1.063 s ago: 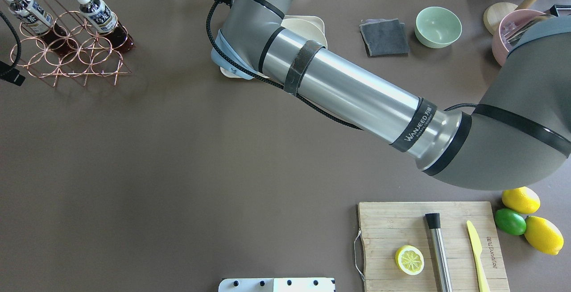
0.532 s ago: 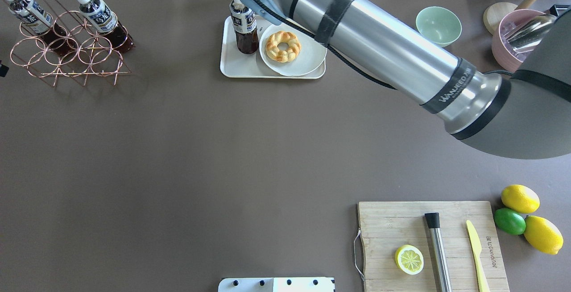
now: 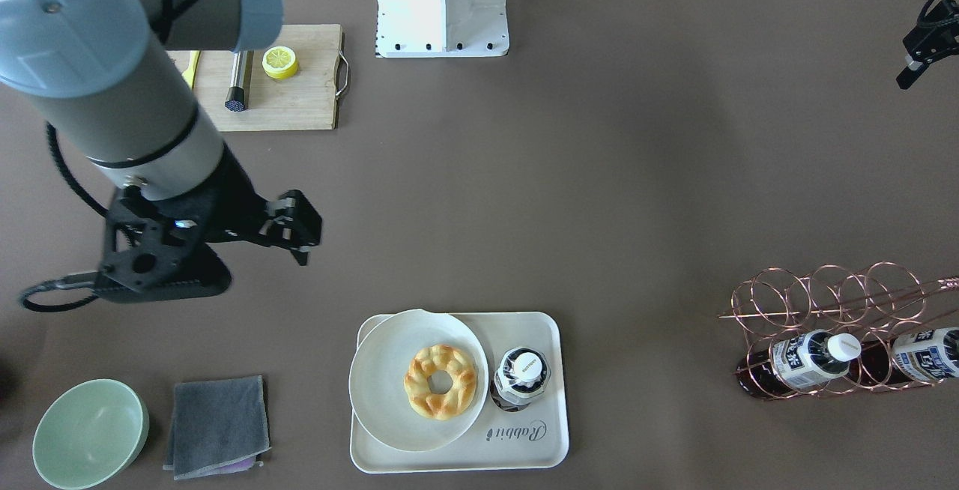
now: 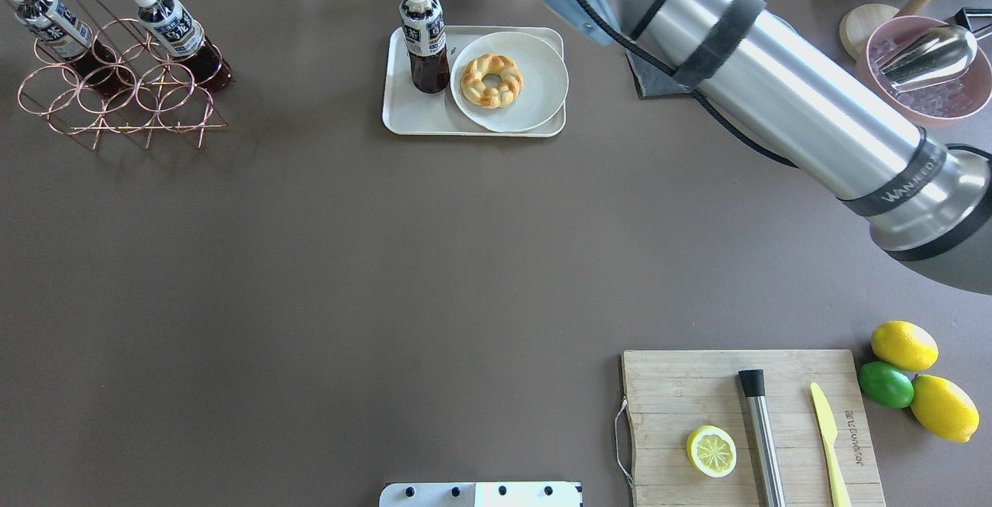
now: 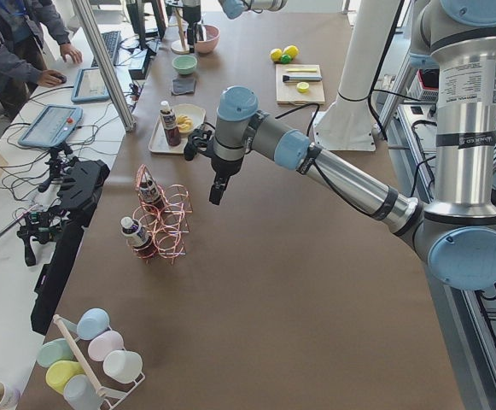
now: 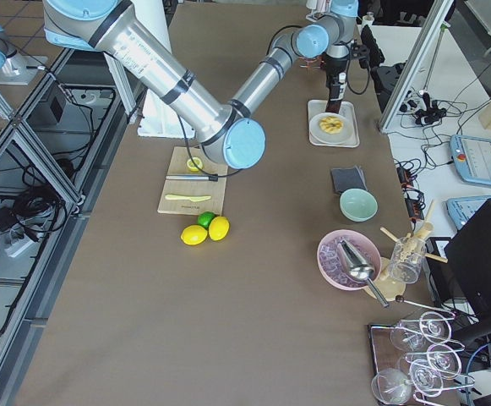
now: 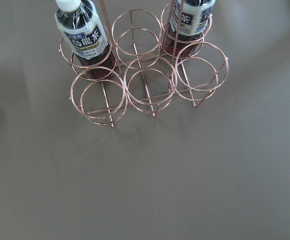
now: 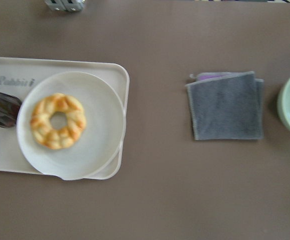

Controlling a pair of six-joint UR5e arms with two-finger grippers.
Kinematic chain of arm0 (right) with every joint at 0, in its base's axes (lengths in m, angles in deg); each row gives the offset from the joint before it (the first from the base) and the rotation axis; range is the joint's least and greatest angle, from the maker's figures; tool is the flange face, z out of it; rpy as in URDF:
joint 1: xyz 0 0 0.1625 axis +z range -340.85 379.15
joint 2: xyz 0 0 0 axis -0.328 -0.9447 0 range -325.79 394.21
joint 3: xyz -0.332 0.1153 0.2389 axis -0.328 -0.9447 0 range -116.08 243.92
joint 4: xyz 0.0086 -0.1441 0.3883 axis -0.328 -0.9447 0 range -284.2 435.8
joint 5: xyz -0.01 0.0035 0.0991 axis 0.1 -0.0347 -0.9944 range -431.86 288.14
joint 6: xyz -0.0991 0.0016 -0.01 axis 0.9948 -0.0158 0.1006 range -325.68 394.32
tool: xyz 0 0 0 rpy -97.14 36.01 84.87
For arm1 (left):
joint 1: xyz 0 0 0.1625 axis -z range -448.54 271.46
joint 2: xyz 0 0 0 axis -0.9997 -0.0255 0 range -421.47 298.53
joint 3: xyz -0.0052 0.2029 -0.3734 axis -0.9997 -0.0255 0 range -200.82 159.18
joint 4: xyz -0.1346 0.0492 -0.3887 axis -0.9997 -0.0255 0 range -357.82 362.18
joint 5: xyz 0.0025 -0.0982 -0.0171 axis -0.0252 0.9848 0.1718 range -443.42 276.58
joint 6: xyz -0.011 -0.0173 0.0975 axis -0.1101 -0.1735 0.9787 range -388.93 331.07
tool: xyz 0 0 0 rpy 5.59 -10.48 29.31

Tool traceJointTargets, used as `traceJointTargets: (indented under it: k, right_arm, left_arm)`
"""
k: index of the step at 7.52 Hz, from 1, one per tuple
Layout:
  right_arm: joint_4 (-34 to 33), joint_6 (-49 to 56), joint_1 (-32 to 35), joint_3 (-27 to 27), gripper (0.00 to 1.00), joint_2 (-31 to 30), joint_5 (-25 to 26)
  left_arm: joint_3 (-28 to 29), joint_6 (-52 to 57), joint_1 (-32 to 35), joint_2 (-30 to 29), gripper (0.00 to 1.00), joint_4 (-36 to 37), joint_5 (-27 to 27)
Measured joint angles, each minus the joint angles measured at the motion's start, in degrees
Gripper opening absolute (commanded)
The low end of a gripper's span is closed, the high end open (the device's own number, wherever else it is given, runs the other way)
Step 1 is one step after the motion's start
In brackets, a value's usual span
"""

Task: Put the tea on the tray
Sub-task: 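Open the right gripper and withdraw it away from the tray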

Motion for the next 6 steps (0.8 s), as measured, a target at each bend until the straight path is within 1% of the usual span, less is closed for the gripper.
traceJointTargets:
  k: [1,2,3,5,6]
  right_arm:
    - [-4.41,9.09,3.11,8.47,1.00,-8.85,-0.39]
    - [-6.38,18.76,6.81,13.48,1.00,-16.81,-1.14]
    - [-7.00,29.83,10.89,15.14,1.00,-23.21,-1.87]
    - [-6.91,50.29,20.39,13.11,1.00,-32.18,-4.08]
    - [-5.78,57.92,24.75,11.32,1.00,-35.89,-4.88]
  left_arm:
    - [-0.20,-0.02,0.81,0.46,0.97,0.09,0.18]
    - [-0.01,-0.03,1.16,0.65,0.97,0.22,0.24]
    - [0.29,-0.04,1.34,0.70,0.97,0.30,0.27]
    - [1.32,-0.05,1.28,0.67,0.97,0.34,0.30]
    - [2.15,0.12,1.27,0.64,0.96,0.35,0.27]
